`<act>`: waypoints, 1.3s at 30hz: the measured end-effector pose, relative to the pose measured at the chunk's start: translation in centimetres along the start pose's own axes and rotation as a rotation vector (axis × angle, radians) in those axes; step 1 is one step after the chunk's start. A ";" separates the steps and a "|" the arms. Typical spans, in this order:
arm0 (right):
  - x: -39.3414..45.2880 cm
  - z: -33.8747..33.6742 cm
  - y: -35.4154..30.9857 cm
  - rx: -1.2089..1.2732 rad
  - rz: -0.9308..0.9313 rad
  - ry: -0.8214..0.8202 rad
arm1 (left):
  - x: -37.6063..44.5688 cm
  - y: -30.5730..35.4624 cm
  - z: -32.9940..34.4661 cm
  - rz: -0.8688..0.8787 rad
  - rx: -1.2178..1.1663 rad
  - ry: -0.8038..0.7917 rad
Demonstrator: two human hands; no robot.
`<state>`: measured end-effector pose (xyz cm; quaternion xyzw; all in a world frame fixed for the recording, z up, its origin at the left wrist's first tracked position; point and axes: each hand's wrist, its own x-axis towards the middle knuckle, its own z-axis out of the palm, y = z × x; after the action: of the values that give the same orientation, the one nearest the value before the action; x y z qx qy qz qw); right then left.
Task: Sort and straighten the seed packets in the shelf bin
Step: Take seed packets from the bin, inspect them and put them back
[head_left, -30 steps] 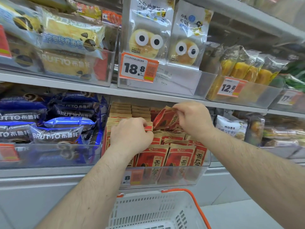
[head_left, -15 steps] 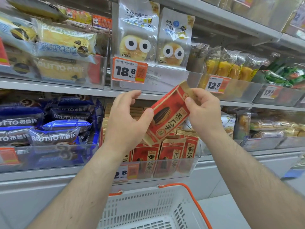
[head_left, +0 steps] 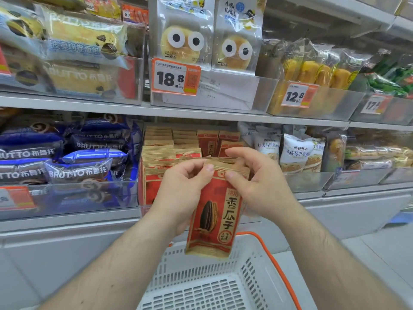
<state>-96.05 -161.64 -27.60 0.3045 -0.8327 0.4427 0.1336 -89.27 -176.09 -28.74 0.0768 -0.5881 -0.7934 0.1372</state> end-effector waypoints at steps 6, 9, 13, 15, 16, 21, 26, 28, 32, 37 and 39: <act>-3.0 1.2 1.0 0.413 0.327 0.070 | -0.5 -1.5 -0.1 -0.125 -0.100 -0.016; -3.9 1.7 1.5 0.487 0.365 0.092 | -0.6 -2.2 -0.1 -0.144 -0.111 -0.007; -4.4 1.8 2.0 0.528 0.382 0.135 | -0.4 -3.1 -0.2 -0.156 -0.074 -0.022; -4.6 1.8 2.2 0.559 0.407 0.149 | -0.3 -3.4 -0.2 -0.159 -0.060 -0.035; -4.7 1.8 2.1 0.582 0.428 0.154 | -0.3 -3.5 -0.2 -0.161 -0.055 -0.039; -4.8 1.8 2.0 0.620 0.488 0.175 | -0.2 -3.8 0.0 -0.165 -0.051 -0.055; -4.8 1.8 1.9 0.641 0.500 0.174 | -0.1 -4.1 0.0 -0.167 -0.050 -0.055; -4.8 1.8 2.0 0.615 0.477 0.151 | 0.0 -4.3 -0.2 -0.168 -0.050 -0.047; -4.9 1.6 2.4 0.542 0.420 0.067 | 0.2 -4.3 -0.4 -0.171 -0.091 -0.023; -5.1 1.4 3.0 0.403 0.349 -0.047 | 0.2 -4.0 -0.6 -0.170 -0.136 -0.011; -5.1 1.5 3.3 0.370 0.333 -0.028 | 0.1 -3.9 -0.6 -0.160 -0.101 -0.037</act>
<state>-94.02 -159.46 -33.12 0.1886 -0.7778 0.5994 -0.0109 -89.67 -175.61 -32.62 0.1016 -0.5416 -0.8318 0.0663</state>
